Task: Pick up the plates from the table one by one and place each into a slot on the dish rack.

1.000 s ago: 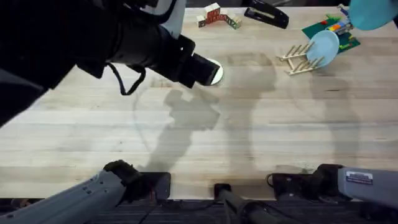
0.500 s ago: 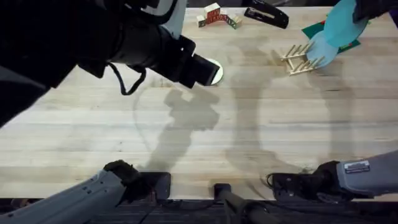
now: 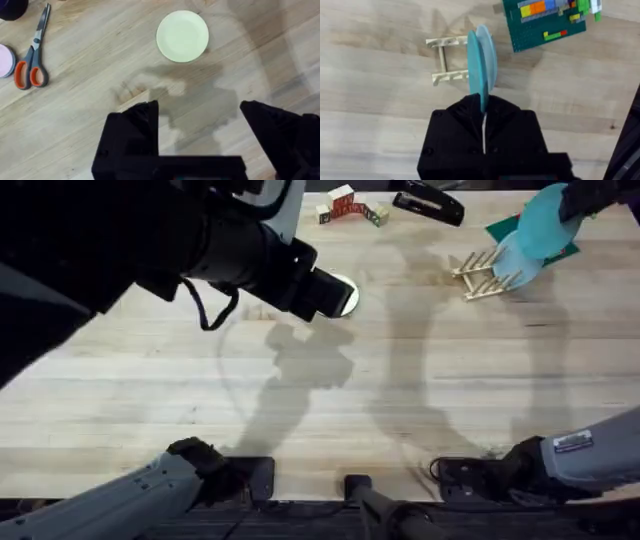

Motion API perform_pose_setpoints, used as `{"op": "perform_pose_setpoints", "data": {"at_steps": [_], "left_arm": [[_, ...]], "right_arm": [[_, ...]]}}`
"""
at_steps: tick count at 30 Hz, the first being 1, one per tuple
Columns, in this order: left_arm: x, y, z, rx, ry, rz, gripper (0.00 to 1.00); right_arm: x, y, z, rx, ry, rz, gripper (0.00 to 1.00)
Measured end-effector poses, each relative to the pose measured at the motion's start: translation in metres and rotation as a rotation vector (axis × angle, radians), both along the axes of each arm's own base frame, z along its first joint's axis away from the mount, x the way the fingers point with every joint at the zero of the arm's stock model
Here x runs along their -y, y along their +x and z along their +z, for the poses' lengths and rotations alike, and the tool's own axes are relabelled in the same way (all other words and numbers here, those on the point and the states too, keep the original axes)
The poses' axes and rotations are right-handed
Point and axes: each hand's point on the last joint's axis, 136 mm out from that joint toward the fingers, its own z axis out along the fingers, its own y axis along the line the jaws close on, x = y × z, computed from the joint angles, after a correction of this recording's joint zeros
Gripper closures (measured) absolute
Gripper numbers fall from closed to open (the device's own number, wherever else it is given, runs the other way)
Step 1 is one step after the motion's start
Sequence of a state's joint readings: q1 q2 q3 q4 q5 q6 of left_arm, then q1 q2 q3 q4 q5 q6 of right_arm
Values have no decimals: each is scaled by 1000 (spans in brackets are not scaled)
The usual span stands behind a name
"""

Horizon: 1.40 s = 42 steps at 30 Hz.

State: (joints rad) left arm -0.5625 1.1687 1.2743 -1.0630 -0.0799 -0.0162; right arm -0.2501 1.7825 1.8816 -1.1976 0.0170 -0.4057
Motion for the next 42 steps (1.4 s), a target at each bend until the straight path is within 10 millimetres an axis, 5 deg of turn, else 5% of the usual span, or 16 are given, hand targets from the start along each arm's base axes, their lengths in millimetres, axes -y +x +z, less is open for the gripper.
{"op": "perform_pose_setpoints", "data": {"at_steps": [18, 42], "left_arm": [[0, 0, 0, 0, 0, 0, 8], [1, 1, 1, 4, -3, 0, 8]], "right_arm": [[3, 15, -38, -78, 12, 41, 972], [3, 16, -53, -118, 22, 44, 972]]}}
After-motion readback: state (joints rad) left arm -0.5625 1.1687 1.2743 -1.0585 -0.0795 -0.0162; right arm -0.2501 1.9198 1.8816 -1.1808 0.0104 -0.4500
